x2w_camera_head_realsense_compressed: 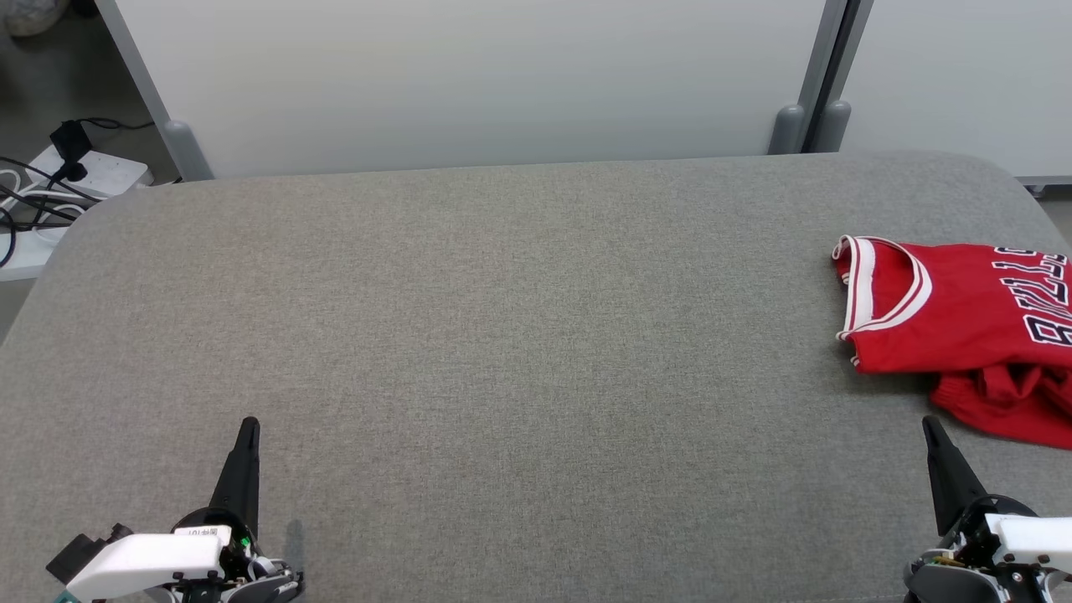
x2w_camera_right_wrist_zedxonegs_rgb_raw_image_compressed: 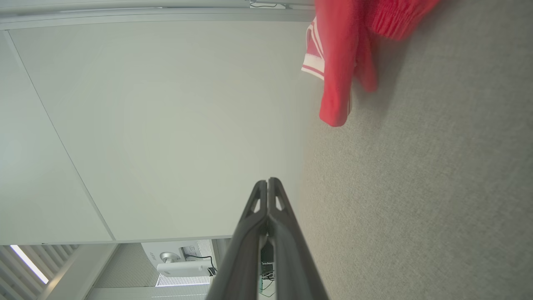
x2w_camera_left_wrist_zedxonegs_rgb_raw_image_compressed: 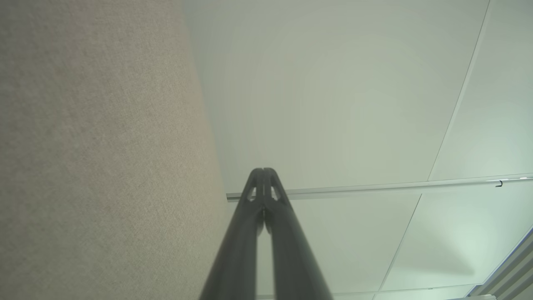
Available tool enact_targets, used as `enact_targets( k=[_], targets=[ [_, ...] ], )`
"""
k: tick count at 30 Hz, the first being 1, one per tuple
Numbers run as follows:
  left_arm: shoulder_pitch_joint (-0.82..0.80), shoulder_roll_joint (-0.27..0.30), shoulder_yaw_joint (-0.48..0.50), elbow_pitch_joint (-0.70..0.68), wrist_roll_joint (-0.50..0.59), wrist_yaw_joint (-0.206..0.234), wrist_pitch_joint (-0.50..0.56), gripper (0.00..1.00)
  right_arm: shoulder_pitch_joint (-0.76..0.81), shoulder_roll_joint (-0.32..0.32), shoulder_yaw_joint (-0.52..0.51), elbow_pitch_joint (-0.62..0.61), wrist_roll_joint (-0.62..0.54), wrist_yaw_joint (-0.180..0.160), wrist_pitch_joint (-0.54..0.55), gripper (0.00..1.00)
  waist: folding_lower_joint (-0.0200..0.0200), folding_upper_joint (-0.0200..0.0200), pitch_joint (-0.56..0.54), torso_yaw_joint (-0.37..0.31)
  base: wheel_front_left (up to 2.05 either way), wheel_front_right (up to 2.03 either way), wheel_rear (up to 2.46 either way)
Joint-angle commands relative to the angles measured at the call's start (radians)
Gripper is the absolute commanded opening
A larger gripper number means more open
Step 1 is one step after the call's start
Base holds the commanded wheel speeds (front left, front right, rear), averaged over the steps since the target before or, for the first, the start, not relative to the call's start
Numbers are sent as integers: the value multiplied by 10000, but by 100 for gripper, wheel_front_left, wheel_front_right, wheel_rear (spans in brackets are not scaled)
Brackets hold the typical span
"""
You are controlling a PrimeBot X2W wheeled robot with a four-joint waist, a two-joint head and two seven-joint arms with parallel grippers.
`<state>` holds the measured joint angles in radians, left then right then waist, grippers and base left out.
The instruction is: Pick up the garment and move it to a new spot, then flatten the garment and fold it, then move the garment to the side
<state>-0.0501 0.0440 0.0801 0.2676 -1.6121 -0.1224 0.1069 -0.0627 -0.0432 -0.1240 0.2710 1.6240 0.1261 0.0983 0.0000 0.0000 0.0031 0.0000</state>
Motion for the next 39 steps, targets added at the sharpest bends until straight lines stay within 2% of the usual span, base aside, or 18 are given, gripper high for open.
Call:
enact_targets(
  k=[1,39],
  targets=[
    [-579,72,334,-224,33,-83,60,0,-446,-121,165,-266,-103,46,99,0,0,0,0,0,0,0,0],
    [-580,68,341,-225,39,-83,66,0,-450,-98,132,-264,-130,46,125,0,0,0,0,0,0,0,0]
  ],
)
